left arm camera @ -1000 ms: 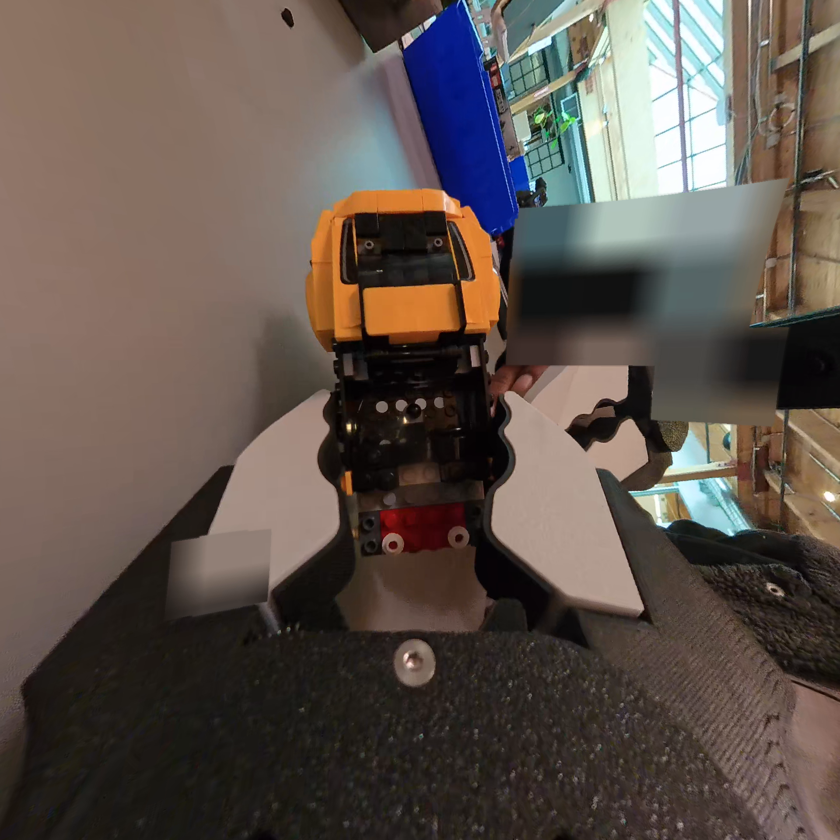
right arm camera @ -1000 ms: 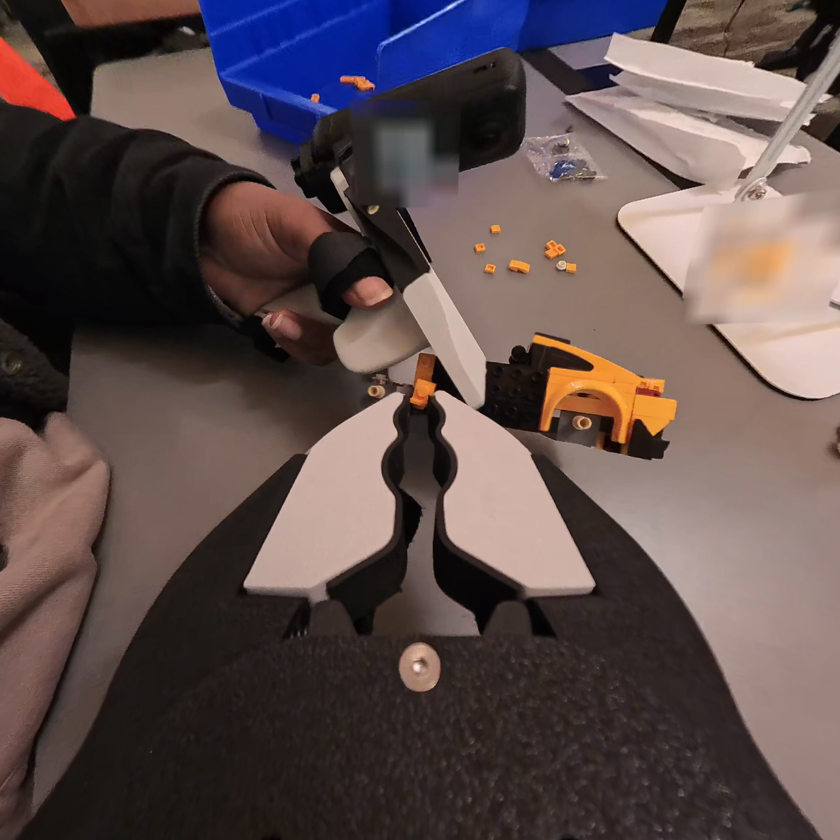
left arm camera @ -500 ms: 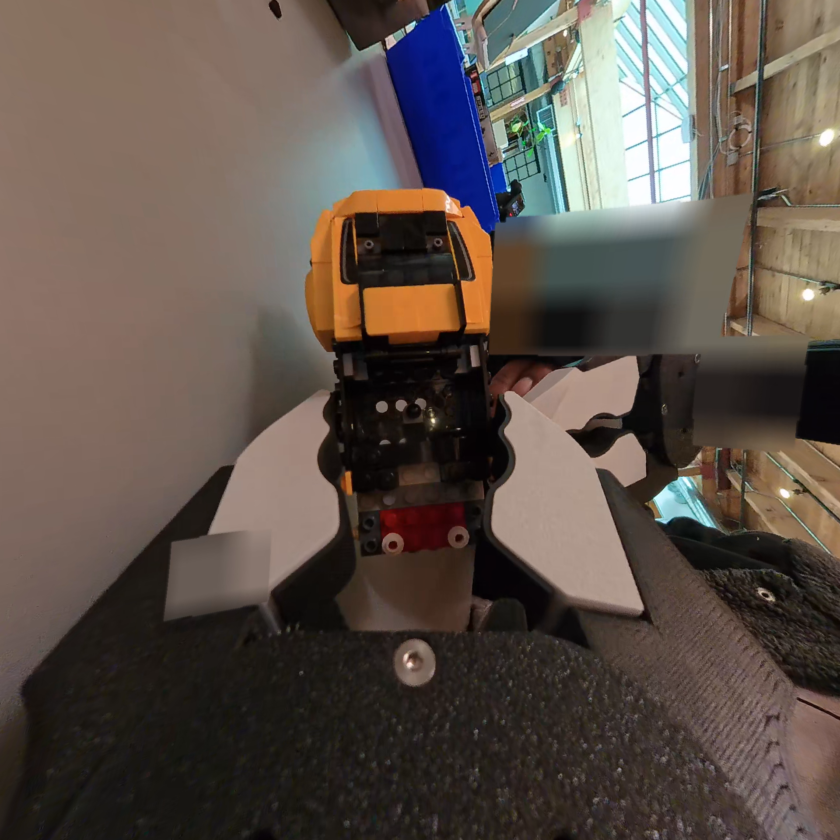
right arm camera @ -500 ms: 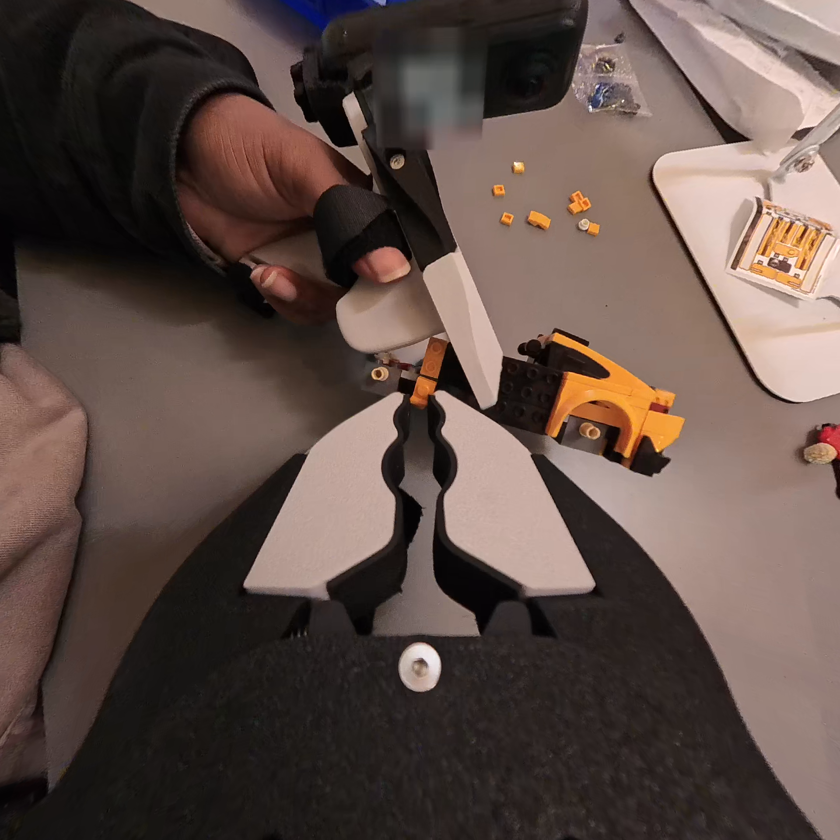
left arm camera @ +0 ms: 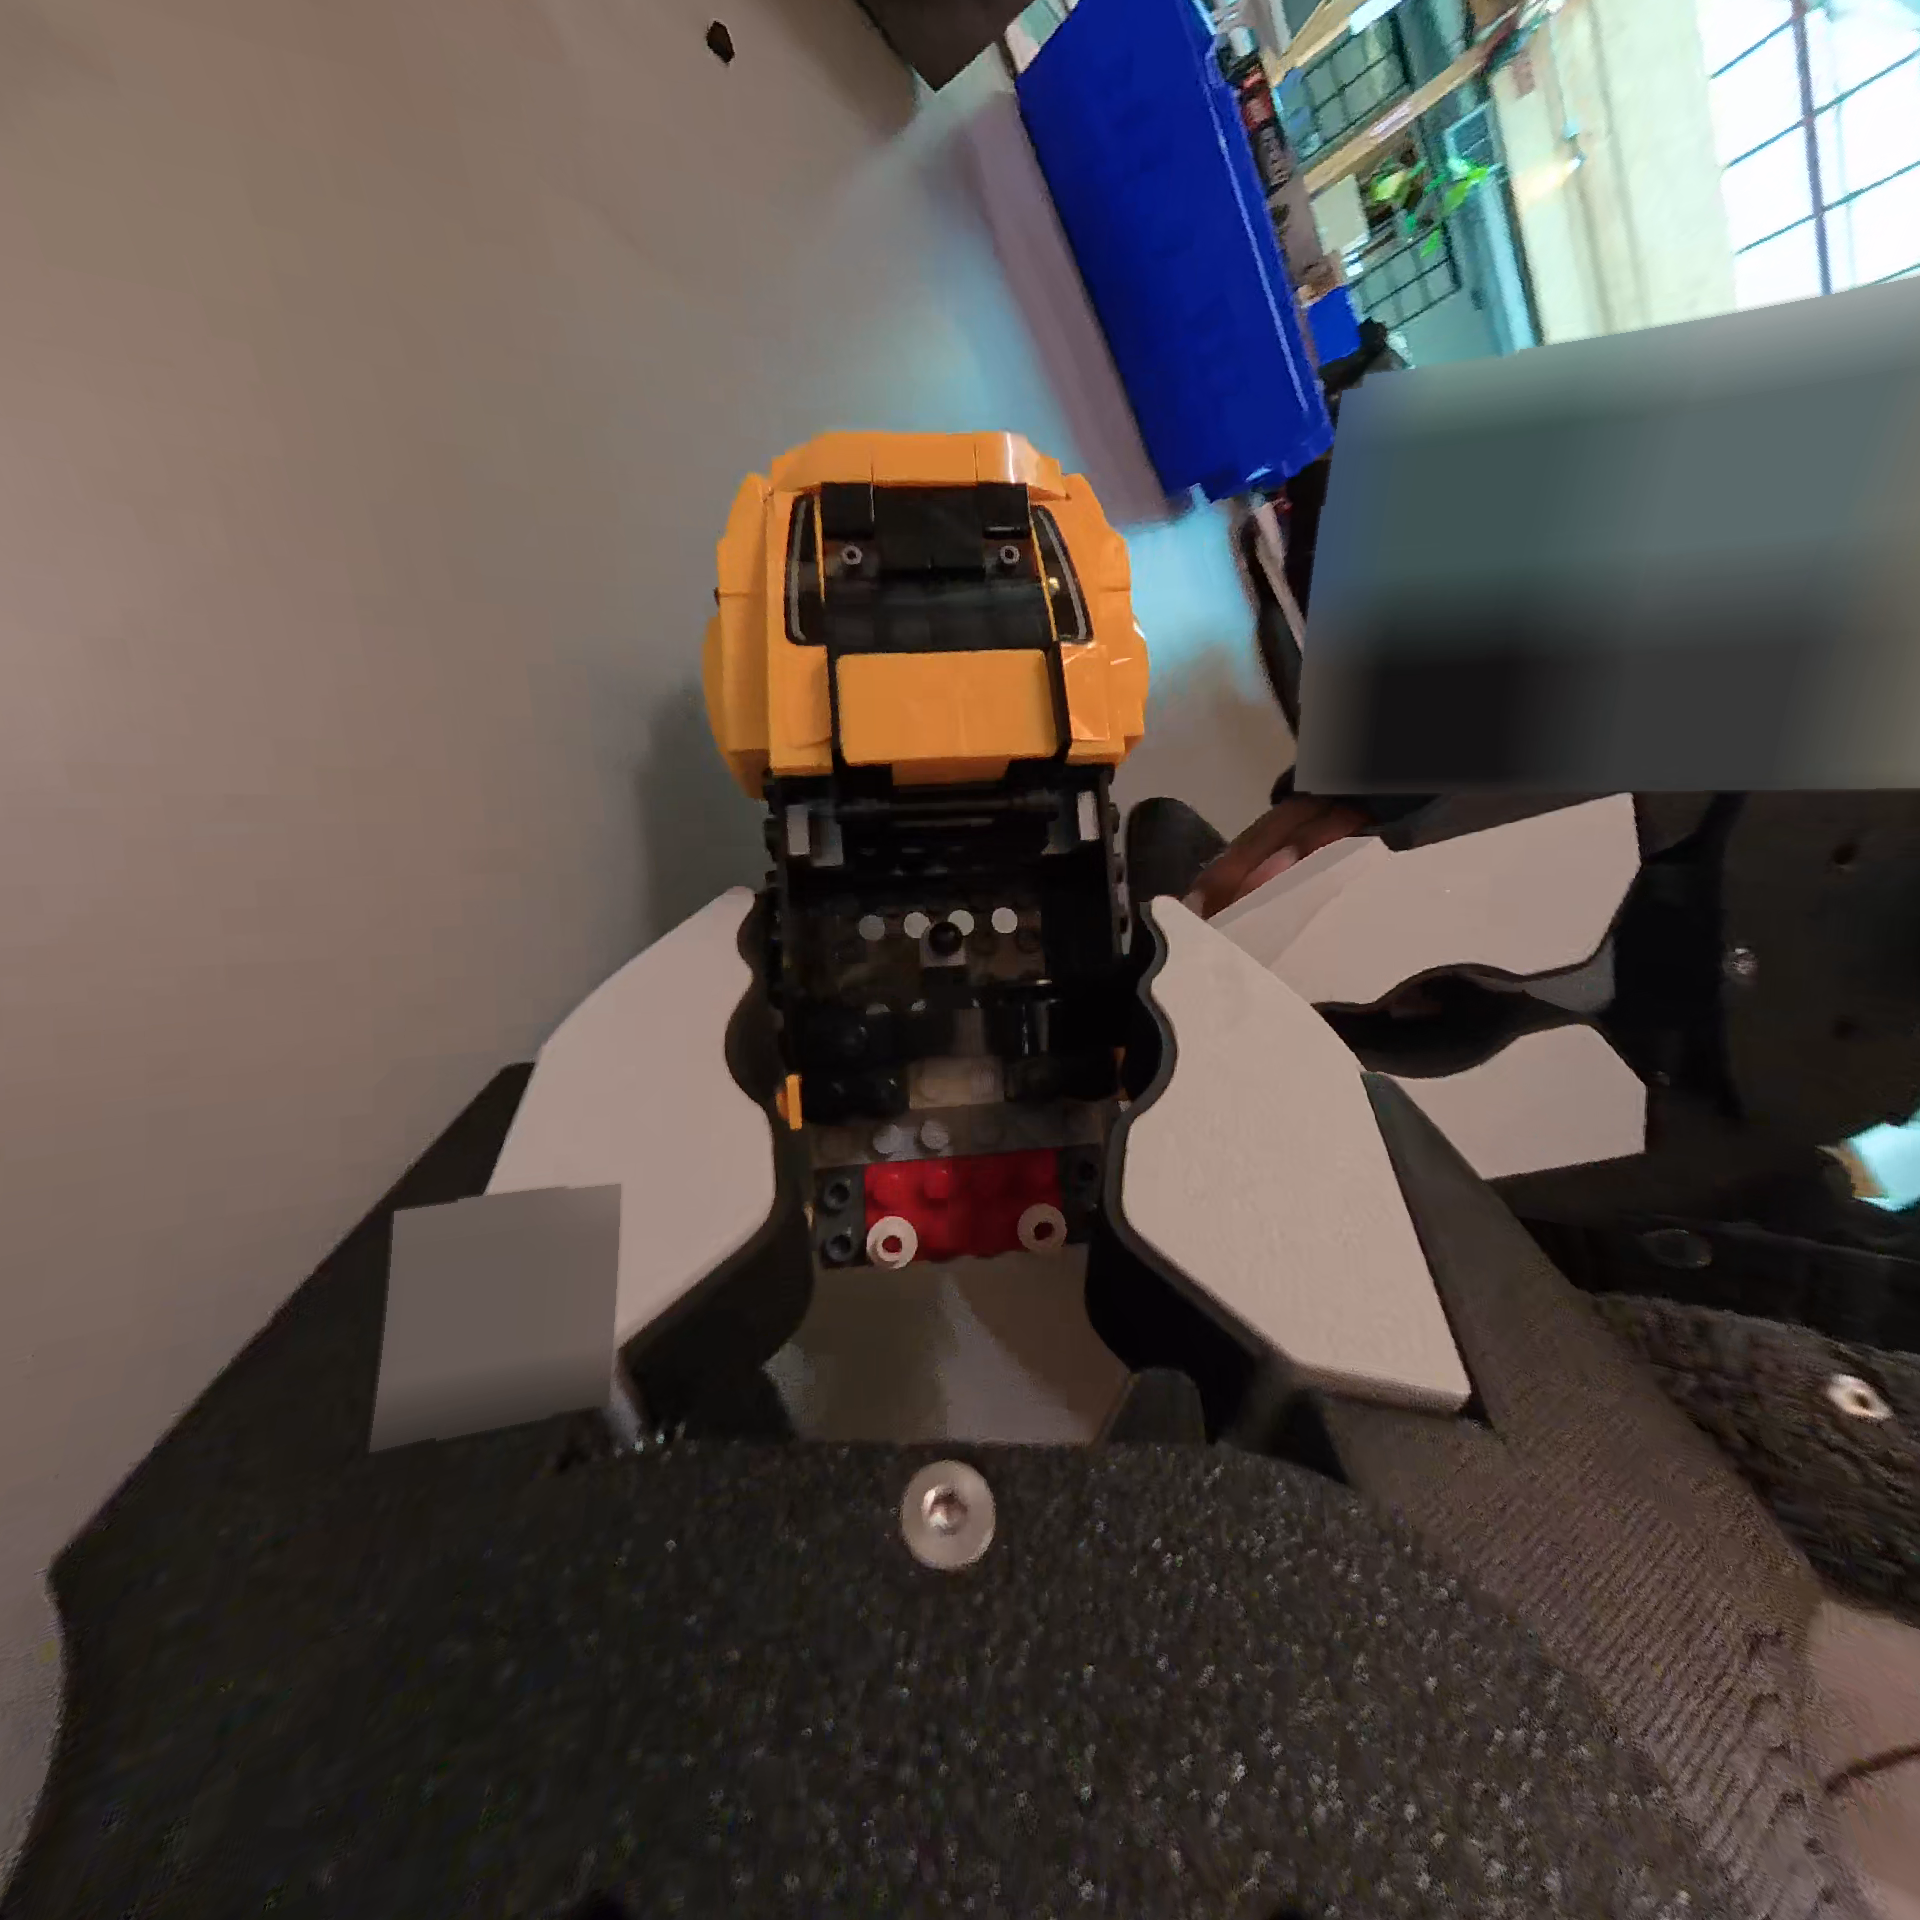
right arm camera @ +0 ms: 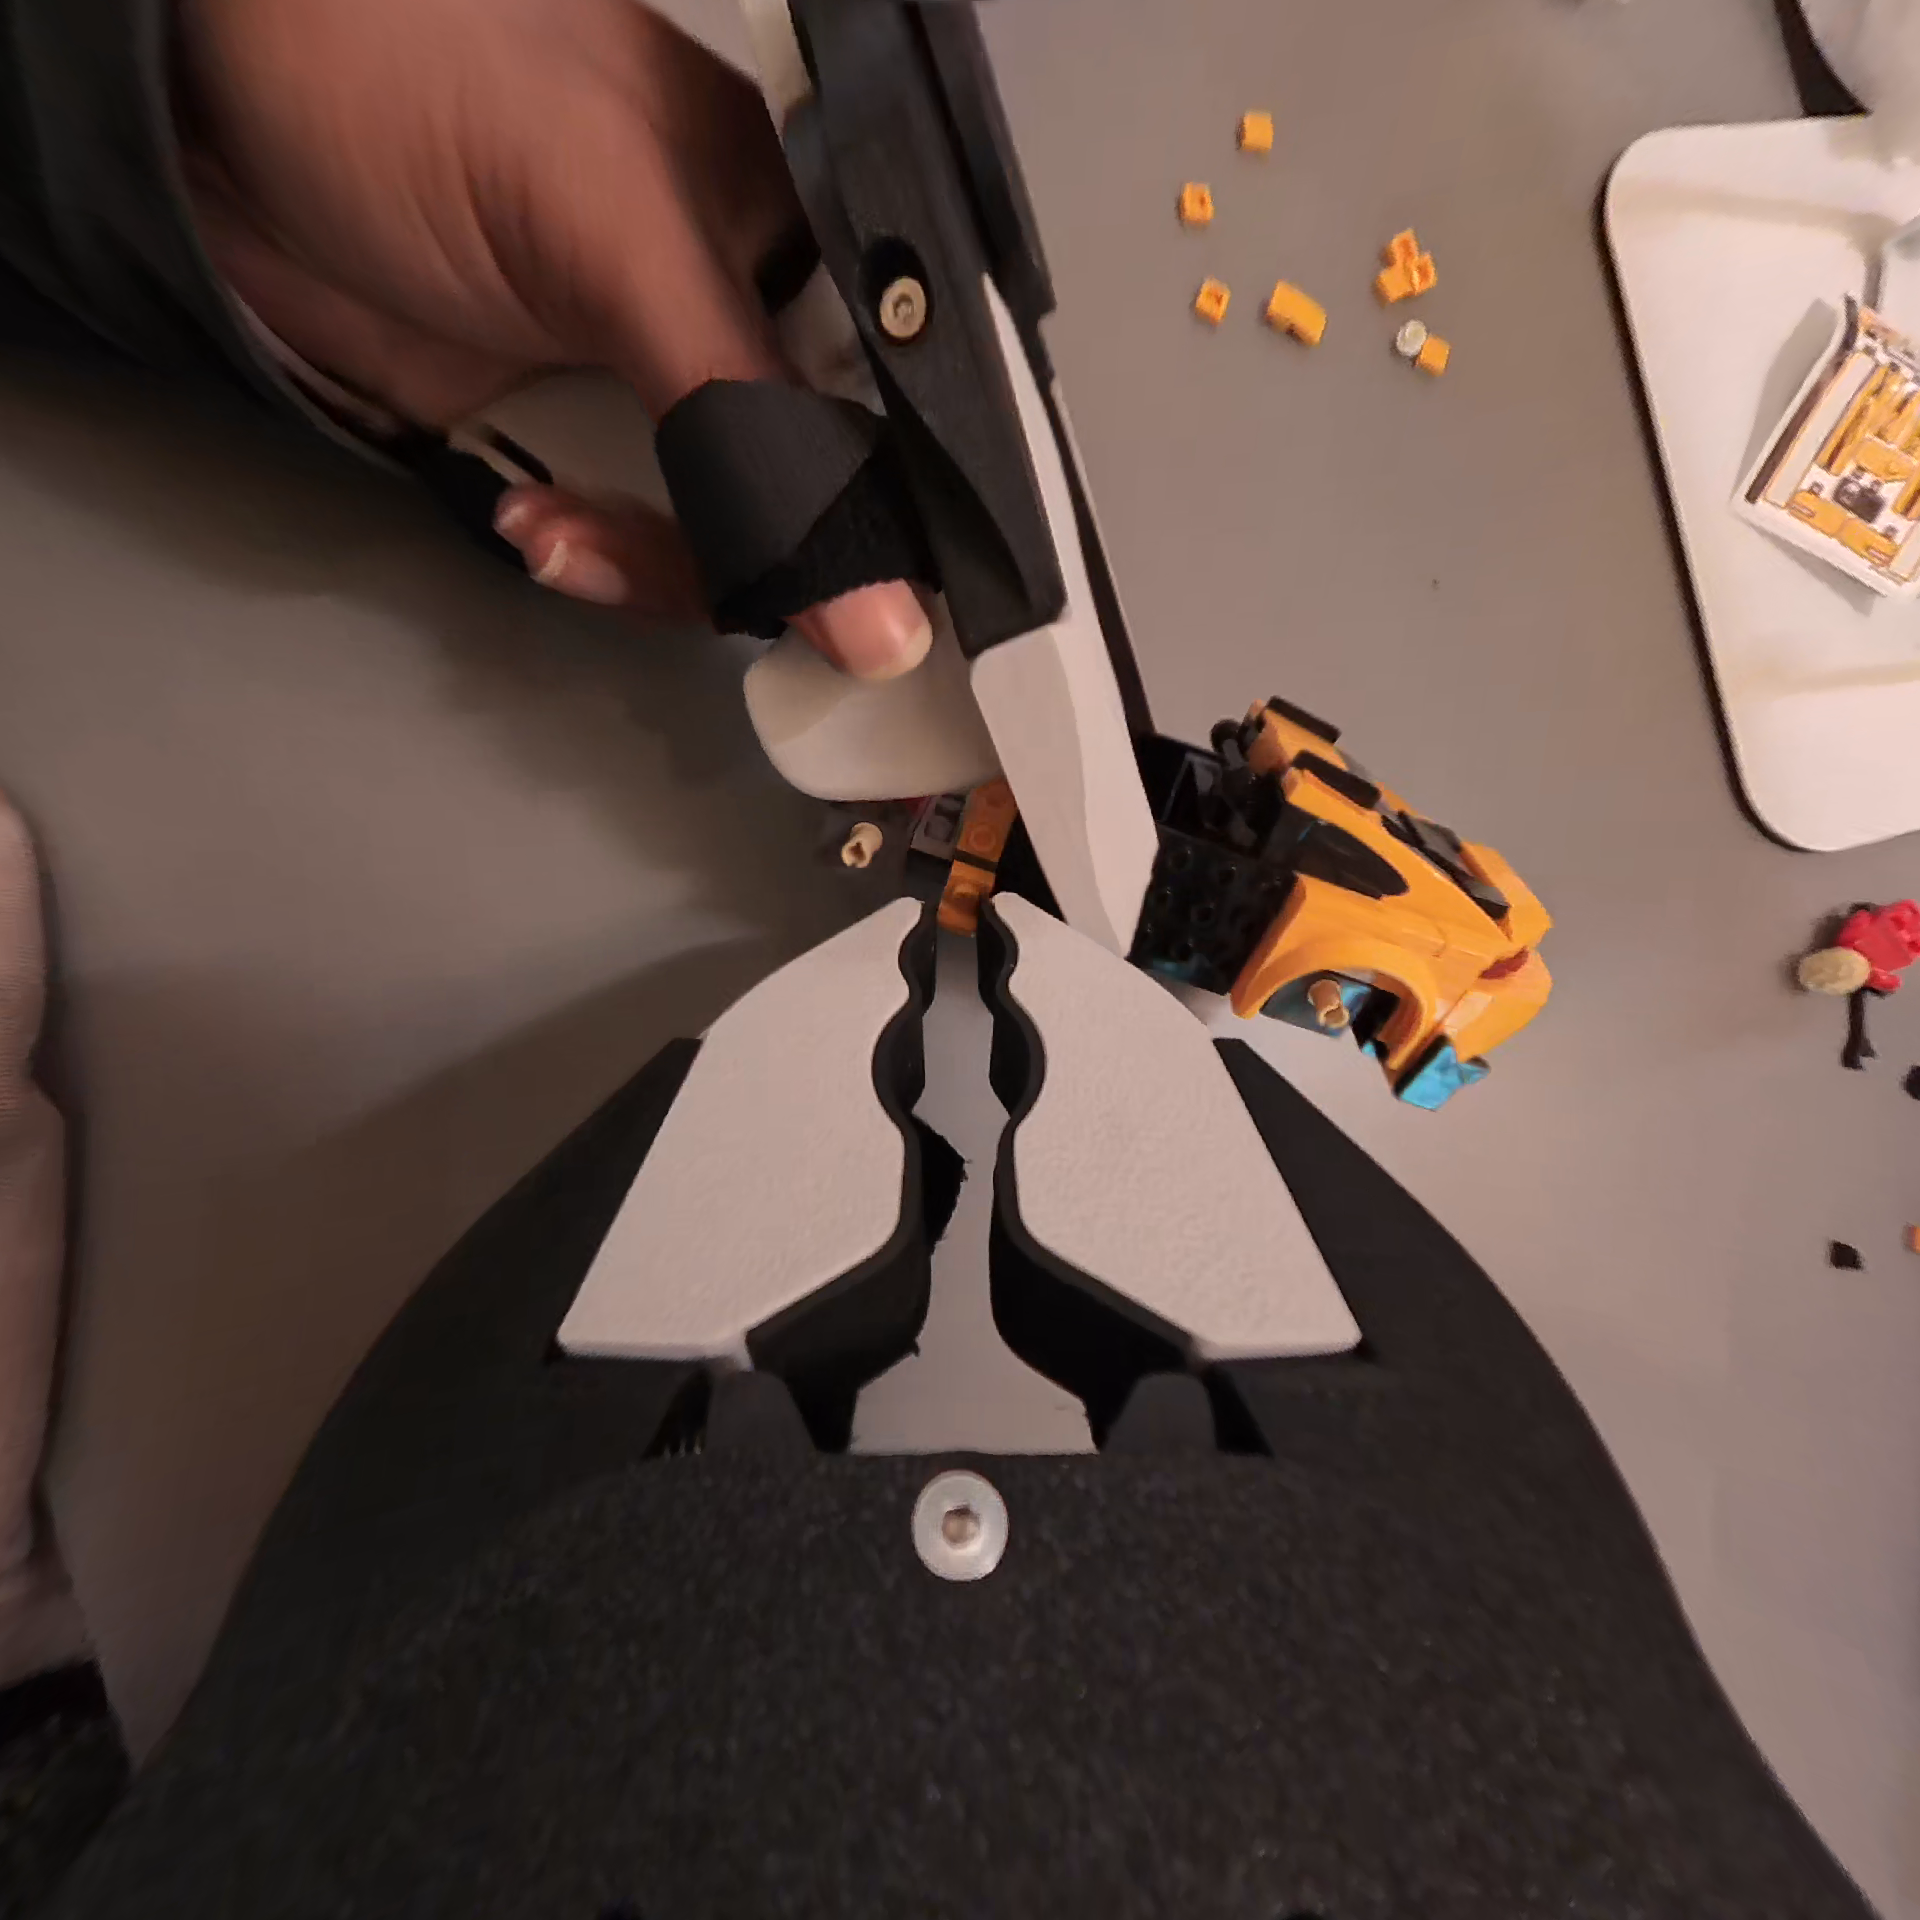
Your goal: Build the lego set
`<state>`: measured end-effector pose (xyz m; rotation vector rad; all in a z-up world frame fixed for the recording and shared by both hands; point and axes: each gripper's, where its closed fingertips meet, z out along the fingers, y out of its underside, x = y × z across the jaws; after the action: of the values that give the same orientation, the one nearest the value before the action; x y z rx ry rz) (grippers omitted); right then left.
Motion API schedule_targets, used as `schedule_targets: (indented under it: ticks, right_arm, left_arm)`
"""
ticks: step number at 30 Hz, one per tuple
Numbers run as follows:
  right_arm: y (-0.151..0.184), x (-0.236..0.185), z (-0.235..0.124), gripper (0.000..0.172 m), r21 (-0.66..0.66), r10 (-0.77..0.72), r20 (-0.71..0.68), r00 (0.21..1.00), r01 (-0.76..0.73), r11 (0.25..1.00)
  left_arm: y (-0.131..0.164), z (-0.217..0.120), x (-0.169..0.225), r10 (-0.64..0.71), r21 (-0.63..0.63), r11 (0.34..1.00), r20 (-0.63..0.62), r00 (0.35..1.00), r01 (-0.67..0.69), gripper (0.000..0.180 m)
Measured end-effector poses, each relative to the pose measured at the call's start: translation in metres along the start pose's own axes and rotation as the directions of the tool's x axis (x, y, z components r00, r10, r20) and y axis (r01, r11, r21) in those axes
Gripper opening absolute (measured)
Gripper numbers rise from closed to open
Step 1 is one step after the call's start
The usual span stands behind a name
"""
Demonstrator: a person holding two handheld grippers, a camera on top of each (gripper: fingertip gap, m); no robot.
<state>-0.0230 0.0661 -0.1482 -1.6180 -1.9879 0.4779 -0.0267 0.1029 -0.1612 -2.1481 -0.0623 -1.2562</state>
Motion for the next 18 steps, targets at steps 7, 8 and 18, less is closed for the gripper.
schedule_targets:
  ticks: [7,8,18]
  right_arm:
    - [0.0001,0.0046,0.0055,0.007,0.033,0.050,-0.092,0.994,-0.047,0.998]
    - [-0.0008,0.0053,0.0061,0.007,0.055,0.062,-0.101,0.993,-0.056,0.997]
    - [-0.0043,0.0050,0.0045,0.008,0.149,0.095,-0.122,0.988,-0.076,0.986]
  left_arm:
    - [-0.0062,-0.0026,-0.0065,0.081,0.048,0.995,0.085,0.993,-0.085,0.064]
    - [-0.0068,-0.0030,-0.0075,0.073,0.052,0.996,0.082,0.994,-0.077,0.064]
    - [-0.0067,-0.0033,-0.0073,0.008,0.064,0.998,0.032,0.999,-0.010,0.064]
